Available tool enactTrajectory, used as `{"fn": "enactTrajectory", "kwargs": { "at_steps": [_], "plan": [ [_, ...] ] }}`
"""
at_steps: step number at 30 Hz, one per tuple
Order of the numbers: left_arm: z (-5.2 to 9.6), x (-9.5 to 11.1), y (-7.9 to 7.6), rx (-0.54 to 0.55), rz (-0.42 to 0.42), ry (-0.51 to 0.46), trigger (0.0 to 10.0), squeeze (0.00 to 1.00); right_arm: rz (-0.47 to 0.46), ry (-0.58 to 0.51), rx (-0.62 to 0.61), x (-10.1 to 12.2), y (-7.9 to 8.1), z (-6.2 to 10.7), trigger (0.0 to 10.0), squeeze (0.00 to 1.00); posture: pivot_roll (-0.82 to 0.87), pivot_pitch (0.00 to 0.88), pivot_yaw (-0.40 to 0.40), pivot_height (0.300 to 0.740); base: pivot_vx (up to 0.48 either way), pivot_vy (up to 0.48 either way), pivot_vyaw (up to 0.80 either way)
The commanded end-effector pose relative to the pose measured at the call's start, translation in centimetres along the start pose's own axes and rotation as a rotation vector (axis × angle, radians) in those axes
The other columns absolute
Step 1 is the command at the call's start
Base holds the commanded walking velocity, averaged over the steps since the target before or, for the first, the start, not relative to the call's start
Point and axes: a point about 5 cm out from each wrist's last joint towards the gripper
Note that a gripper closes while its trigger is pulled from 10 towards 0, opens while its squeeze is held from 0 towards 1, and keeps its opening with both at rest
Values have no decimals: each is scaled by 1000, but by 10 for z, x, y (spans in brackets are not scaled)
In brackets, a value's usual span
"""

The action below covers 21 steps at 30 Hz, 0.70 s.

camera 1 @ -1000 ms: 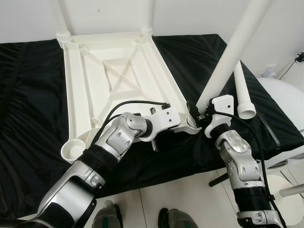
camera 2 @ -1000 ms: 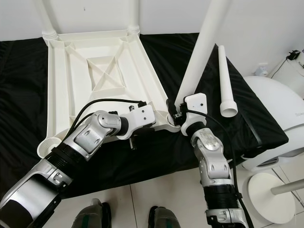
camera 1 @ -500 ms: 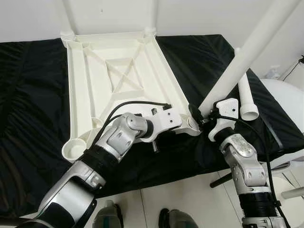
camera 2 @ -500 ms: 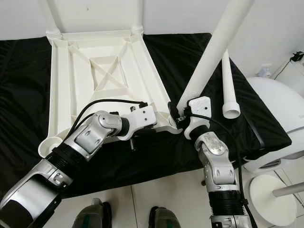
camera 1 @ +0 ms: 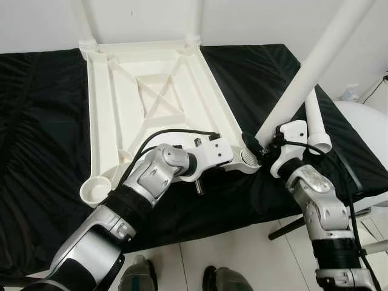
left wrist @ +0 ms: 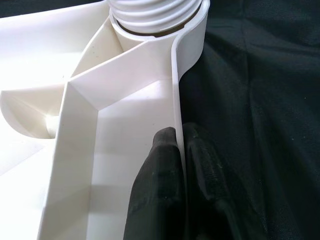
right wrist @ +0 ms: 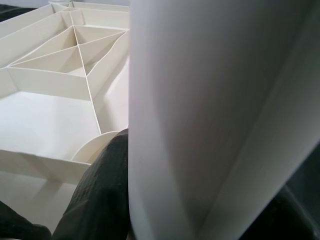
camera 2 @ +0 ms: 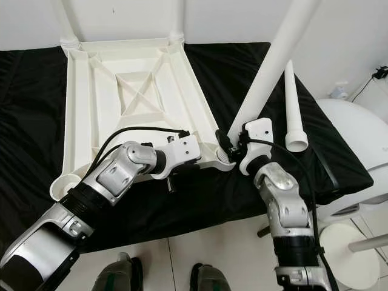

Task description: Building children table

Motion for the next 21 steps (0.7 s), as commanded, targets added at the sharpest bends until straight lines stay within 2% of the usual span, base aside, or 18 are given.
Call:
{"fn": "enactTrajectory", "kwargs": {
  "at_steps": [1,8,13,16,21],
  "plan": [
    [7,8,11,63,-20,-42,10000,0,3,145,-75,-25,-17,10,10000,0,-16,105,-54,740,0,0,0],
    [9,7,12,68,-21,-40,10000,0,11,178,-47,-26,-22,9,10000,0,-12,107,-52,740,0,0,0],
    [9,8,13,70,-21,-42,10000,0,15,195,5,-28,-17,10,10000,0,-13,108,-51,740,0,0,0],
    [9,8,13,72,-21,-42,10000,0,48,184,25,-29,-13,11,10000,0,-13,108,-50,740,0,0,0],
    [9,8,13,74,-22,-43,10000,0,25,183,55,-30,-5,13,10000,0,-13,109,-50,740,0,0,0]
  ]
}}
Point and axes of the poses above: a point about 5 cm out from each wrist's last joint towards the gripper, its own z axis pointing back from the gripper into the wrist, its own x axis along the axis of the wrist's last joint, y = z × x, and after that the axes turned 12 degrees about z, right-handed
